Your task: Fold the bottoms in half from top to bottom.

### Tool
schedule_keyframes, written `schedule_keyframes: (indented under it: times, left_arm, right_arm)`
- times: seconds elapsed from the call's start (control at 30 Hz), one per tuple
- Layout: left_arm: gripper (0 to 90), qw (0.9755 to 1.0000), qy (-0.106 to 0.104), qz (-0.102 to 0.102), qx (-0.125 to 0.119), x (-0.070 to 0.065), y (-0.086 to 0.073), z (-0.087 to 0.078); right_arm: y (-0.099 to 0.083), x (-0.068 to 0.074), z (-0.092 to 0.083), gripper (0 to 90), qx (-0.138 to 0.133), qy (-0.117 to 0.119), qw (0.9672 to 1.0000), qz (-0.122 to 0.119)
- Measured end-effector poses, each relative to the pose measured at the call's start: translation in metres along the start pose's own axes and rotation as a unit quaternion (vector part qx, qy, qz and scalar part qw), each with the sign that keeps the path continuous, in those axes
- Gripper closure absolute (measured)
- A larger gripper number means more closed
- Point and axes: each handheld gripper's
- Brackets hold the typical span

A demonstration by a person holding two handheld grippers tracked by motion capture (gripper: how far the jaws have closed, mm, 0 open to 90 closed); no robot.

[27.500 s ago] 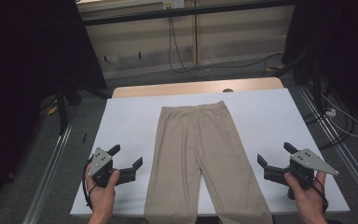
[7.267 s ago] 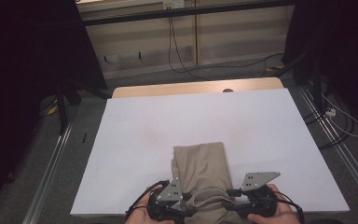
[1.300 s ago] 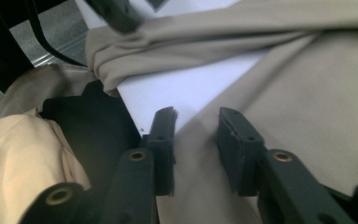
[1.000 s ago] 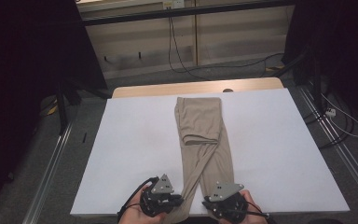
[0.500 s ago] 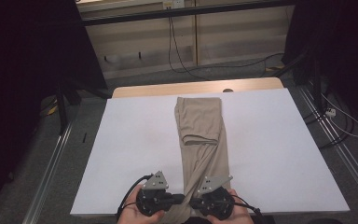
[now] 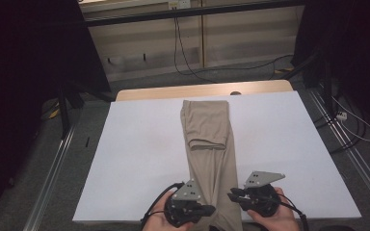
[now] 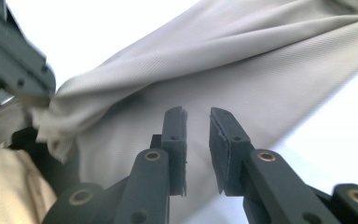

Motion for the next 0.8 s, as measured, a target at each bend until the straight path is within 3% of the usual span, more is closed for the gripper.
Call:
schedule_keyframes:
  times: [0.17,0.2,0.23,0.33,0.43,0.47,0.53,0.6,0.7,0.8]
  left_arm:
    - [90.0,0.9994,-0.013,0.019,0.027,-0.015,0.007,0.032]
    - [90.0,0.9989,-0.013,0.021,0.040,-0.016,0.007,0.037]
    - [89.5,0.9976,-0.027,0.024,0.058,-0.016,0.005,0.040]
    - [72.1,0.9971,-0.035,0.011,0.066,-0.016,-0.005,0.039]
    - [71.3,0.9987,-0.024,-0.003,0.044,-0.009,-0.010,0.022]
    - [71.5,0.9991,-0.010,-0.004,0.040,-0.004,-0.011,0.015]
    - [71.5,0.9995,-0.001,-0.019,0.026,0.008,-0.016,0.003]
    - [73.2,0.9990,0.028,-0.026,0.022,0.021,-0.021,-0.005]
    - [73.4,0.9982,0.049,-0.020,0.028,0.030,-0.024,-0.003]
    - [68.7,0.9975,0.055,0.018,0.041,0.022,-0.024,0.009]
  right_arm:
    - [0.002,-0.005,-0.005,76.0,-0.022,-0.001,0.9997,0.008]
    - [0.002,-0.005,-0.004,75.3,-0.021,0.002,0.9998,0.006]
    - [0.002,-0.004,-0.003,74.5,-0.021,0.000,0.9998,0.003]
    - [0.004,-0.002,0.002,67.2,-0.021,0.006,0.9998,0.000]
    - [0.007,0.001,0.013,63.0,-0.008,0.015,0.9999,-0.002]
    - [0.008,0.002,0.016,60.4,-0.004,0.010,0.9999,-0.007]
    - [0.009,0.004,0.021,57.8,0.007,0.007,0.9999,-0.008]
    - [0.007,0.006,0.025,57.9,0.021,0.003,0.9997,-0.010]
    - [0.001,0.010,0.023,57.2,0.034,-0.014,0.9993,-0.007]
    - [-0.005,0.011,0.019,60.6,0.037,-0.017,0.9992,-0.007]
Point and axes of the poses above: each handheld gripper's, and its own axes: z roughly forward along the jaws, y roughly out of its top, x roughly to its left, and after that the axes turned 9 degrees about y, right-handed
